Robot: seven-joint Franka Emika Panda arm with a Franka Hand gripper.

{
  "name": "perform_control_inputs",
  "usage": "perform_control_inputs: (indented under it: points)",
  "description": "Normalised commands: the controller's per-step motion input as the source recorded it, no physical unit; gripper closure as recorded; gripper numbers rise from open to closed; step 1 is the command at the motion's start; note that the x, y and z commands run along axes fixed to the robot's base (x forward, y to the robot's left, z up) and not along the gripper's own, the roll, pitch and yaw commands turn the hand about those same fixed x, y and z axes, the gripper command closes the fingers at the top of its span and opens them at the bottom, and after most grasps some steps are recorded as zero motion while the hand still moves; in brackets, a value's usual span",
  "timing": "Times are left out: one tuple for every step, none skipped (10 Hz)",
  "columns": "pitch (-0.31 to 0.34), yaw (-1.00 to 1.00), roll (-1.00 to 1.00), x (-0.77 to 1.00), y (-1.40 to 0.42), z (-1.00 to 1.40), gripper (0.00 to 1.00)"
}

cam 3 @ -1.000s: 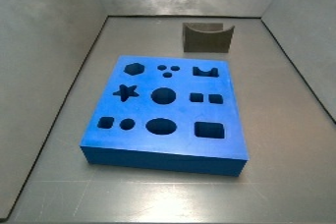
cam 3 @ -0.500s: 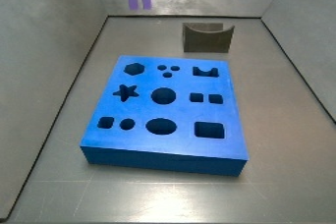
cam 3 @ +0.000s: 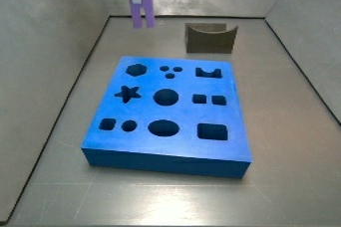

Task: Pick up the double-square object. Move up. Rotate the double-square object. Place the double-square object on the fixture. Regrasp the double-square object. Move to above the board. Insert the double-square object.
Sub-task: Rotate the double-square object.

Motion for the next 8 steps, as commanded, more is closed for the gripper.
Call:
perform_control_inputs:
  points:
    - [-0.06,0.02,0.03,0.02,0.02,-1.0,1.0]
    - [-0.062,0.02,0.03,0.02,0.02,-1.0,1.0]
    - [-0.062,0.02,0.04,0.02,0.02,-0.89,1.0]
    - [-0.061,0.02,0.04,0.02,0.02,-0.76,1.0]
    - [-0.059,0.02,0.04,0.02,0.02,-0.58,1.0]
    - [-0.055,0.02,0.04,0.02,0.02,-0.45,1.0]
    - [-0.048,0.02,0.04,0.03,0.02,-0.28,1.0]
    - [-0.028,0.02,0.04,0.0,0.01,-0.24,1.0]
